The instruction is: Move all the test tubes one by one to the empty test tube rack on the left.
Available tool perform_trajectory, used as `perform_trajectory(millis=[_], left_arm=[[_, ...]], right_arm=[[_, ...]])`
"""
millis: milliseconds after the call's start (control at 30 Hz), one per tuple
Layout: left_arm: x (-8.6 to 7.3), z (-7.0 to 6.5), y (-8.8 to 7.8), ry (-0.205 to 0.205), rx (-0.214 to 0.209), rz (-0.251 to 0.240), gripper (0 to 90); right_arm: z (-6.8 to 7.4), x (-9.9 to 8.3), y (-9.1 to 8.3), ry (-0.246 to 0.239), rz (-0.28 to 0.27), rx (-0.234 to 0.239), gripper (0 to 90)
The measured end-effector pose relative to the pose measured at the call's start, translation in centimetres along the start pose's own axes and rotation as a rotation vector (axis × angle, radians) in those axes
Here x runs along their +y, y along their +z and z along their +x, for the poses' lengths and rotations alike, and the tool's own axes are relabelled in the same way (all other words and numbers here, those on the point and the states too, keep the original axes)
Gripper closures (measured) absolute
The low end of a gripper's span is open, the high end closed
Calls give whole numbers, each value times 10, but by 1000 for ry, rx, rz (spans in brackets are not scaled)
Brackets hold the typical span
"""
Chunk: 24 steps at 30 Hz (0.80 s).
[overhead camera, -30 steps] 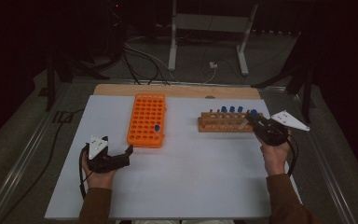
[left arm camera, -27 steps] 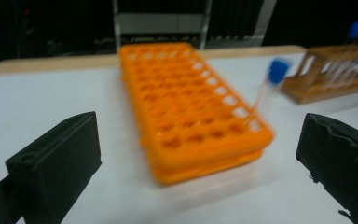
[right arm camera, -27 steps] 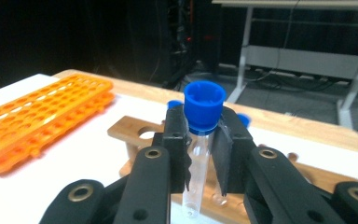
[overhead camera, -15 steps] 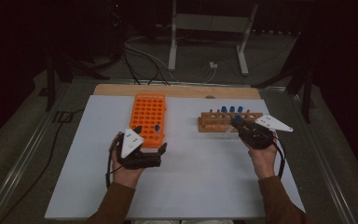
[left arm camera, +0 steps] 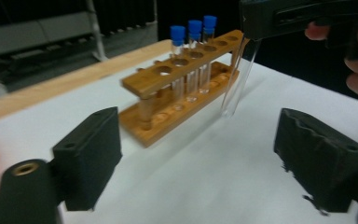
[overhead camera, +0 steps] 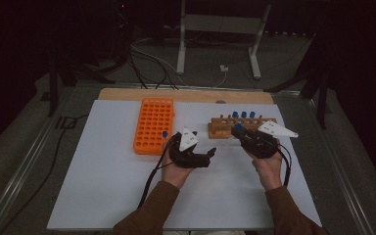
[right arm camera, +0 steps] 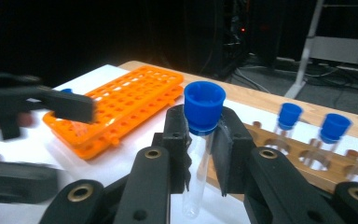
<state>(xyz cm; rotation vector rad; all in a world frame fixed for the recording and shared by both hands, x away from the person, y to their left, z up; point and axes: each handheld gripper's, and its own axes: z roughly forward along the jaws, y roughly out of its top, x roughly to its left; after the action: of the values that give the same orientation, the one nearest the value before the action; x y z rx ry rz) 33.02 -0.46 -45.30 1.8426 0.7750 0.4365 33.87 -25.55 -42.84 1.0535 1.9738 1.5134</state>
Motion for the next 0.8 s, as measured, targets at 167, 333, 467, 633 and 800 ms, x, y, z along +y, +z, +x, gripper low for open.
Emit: perform_trajectory(millis=[167,333,467,633,800], left_arm=[[2,-5,19,-23,-41,7,260],[5,-12,30,3,-53,18,392],[7,-14,33,2,-54,9,502],[10,-15,32,22,-63,-4,623],[11,-15,33,37,-62,-2,718]], right_arm=[[6,-1,6,-10,14,20,762],[11,-2,10,-8,21,43,762],[14,-2,11,-12,25,55,762],[17,-3,15,-14,36,67,762],[18,-3,16,-11,37,75,762]])
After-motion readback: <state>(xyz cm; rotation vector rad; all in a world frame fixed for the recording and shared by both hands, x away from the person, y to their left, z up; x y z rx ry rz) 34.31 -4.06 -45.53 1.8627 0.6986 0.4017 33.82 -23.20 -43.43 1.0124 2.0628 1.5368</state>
